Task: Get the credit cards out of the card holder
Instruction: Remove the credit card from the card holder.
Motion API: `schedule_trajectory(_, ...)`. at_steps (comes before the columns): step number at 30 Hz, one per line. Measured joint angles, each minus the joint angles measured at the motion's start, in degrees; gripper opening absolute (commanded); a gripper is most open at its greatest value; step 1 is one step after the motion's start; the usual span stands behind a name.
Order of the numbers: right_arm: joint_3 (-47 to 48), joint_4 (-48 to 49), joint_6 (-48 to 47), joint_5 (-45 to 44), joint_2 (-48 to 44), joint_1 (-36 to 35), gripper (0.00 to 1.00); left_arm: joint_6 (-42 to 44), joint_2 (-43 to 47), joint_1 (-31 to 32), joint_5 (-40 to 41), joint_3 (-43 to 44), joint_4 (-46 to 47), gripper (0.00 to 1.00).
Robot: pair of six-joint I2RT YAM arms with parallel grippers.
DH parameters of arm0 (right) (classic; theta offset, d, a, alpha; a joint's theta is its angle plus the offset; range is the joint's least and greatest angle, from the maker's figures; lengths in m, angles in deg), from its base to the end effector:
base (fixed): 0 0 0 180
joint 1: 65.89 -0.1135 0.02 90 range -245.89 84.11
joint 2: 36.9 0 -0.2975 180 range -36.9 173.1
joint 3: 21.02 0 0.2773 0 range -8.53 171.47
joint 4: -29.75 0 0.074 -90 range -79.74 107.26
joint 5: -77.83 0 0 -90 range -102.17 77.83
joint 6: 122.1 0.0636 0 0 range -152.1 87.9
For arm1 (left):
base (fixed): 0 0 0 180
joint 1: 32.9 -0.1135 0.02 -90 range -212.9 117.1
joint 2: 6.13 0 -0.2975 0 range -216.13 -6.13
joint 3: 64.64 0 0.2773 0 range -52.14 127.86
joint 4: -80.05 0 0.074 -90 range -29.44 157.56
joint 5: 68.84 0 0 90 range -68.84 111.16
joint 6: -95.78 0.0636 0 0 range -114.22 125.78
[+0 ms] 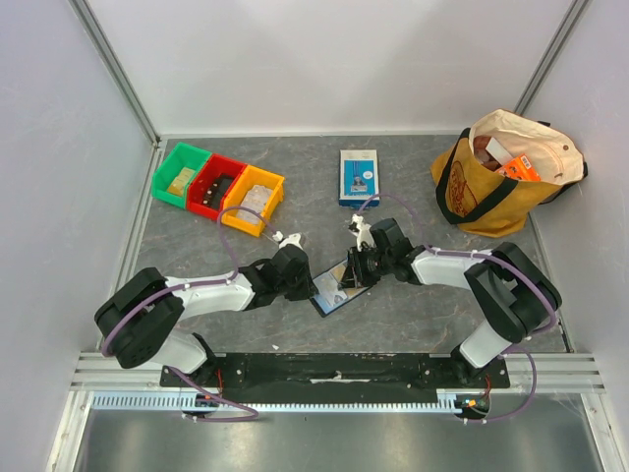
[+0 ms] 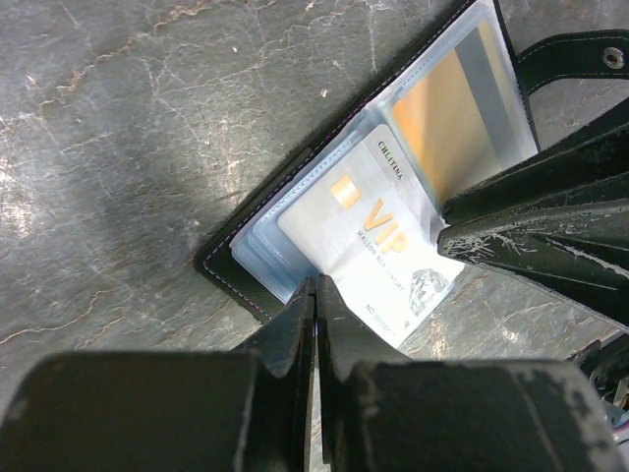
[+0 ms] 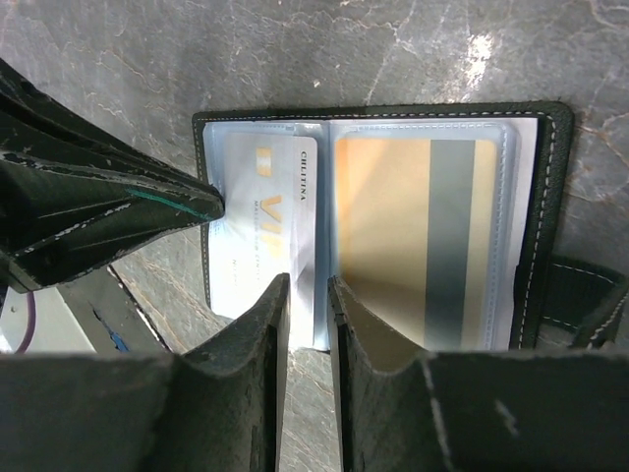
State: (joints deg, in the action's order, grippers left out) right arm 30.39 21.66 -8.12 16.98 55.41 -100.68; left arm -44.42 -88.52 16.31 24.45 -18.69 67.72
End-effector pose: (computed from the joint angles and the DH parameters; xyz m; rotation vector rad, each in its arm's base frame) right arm 0.2505 0.2118 0.1314 -0.4893 2.5271 1.0506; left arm 0.1950 -0.2204 0.1403 -0.0496 2.5495 -0.6842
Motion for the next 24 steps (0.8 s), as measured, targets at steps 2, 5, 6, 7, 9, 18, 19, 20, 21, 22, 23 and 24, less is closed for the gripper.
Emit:
schedule_trajectory(2,-0.5,1.0,0.3,0.9,0.0,0.2,0.25,0.0,0.0,0.0,0.0,0.0,0.0,0.07)
schedule_trajectory(5,-1.6,3.1,1.4,2.4,0.2,0.2,0.19,0.0,0.0,0.0,0.0,0.0,0.0,0.07)
schedule_trajectory(6,-1.9,3.8,1.7,2.7,0.4,0.2,0.16,0.0,0.0,0.0,0.0,0.0,0.0,0.07)
schedule_trajectory(7,-2.2,4.5,2.0,3.0,0.6,0.2,0.13,0.0,0.0,0.0,0.0,0.0,0.0,0.07)
schedule_trajectory(9,-2.9,6.1,2.6,3.7,1.2,0.5,0.02,0.0,0.0,0.0,0.0,0.0,0.0,0.07)
schedule_trajectory(18,-5.2,10.4,4.8,8.5,1.6,4.1,0.0,0.0,0.0,-0.5,-0.8,-0.2,0.2,0.05)
schedule_trajectory(19,-5.4,10.4,4.8,8.7,1.4,4.7,0.0,0.0,0.0,-0.6,-0.9,-0.2,0.3,0.05)
schedule_trajectory(20,-5.6,10.4,4.8,8.7,1.2,5.4,0.0,0.0,0.0,-0.7,-1.0,-0.3,0.4,0.05)
schedule_trajectory(21,-5.8,10.4,4.8,8.7,1.0,5.9,0.0,0.0,0.1,-0.8,-1.0,-0.4,0.5,0.05)
schedule_trajectory(22,-5.9,10.3,4.8,8.7,0.9,6.4,0.0,0.0,0.2,-0.8,-1.0,-0.5,0.5,0.05)
schedule_trajectory(23,-5.9,10.3,4.9,8.7,0.7,6.8,0.0,0.0,0.3,-0.8,-1.0,-0.5,0.5,0.05)
schedule_trajectory(24,-5.9,10.3,4.9,8.8,0.6,7.0,0.0,0.0,0.3,-0.8,-1.0,-0.6,0.5,0.04)
